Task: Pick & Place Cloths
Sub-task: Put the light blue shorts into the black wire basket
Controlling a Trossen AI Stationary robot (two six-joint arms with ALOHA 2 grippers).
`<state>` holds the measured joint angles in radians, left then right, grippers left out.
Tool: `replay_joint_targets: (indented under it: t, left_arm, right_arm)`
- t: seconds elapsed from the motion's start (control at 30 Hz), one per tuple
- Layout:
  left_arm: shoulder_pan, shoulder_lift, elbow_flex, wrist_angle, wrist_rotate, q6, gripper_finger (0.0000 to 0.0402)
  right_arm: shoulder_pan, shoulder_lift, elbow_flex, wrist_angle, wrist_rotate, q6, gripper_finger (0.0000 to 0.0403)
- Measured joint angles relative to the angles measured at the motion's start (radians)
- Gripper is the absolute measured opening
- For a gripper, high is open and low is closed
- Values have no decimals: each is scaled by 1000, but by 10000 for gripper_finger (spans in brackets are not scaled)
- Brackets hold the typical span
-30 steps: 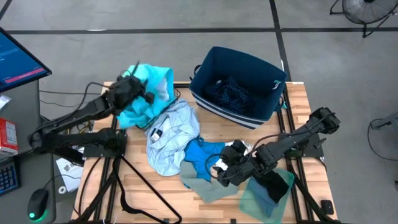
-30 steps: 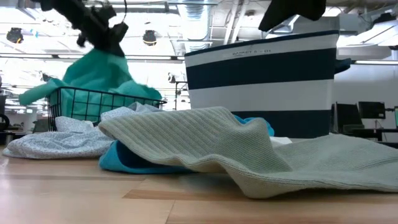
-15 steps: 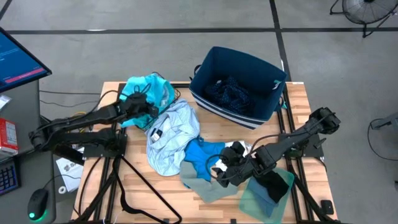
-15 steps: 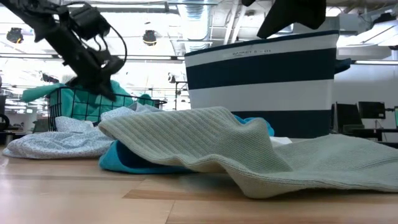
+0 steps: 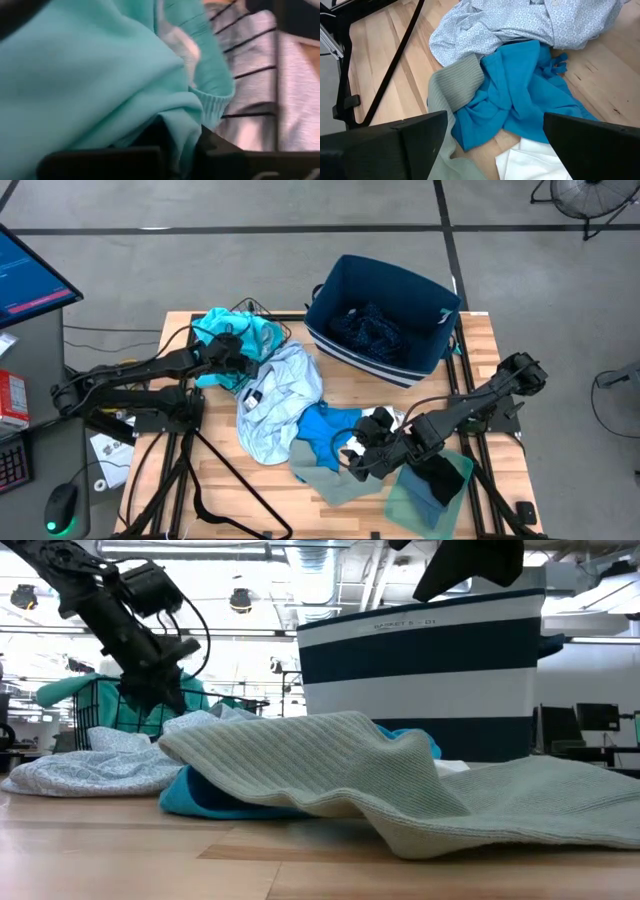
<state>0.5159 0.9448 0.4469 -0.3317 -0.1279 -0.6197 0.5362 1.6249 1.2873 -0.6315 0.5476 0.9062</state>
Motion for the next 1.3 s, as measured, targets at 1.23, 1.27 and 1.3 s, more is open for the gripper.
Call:
replay_joint_targets:
  t: [1.23,1.27,1.3]
  left_arm:
    - [2,-262,254,-196,-346,-15,1]
    - [2,-252,254,-228,-381,-15,1]
    - [2,-238,254,-253,-406,-14,1]
  right_arm:
    - [-9,-1,0,0,-1,-23,322]
    - [-9,-1,0,0,-1,-22,322]
    - [-9,-1,0,0,-1,-19,322]
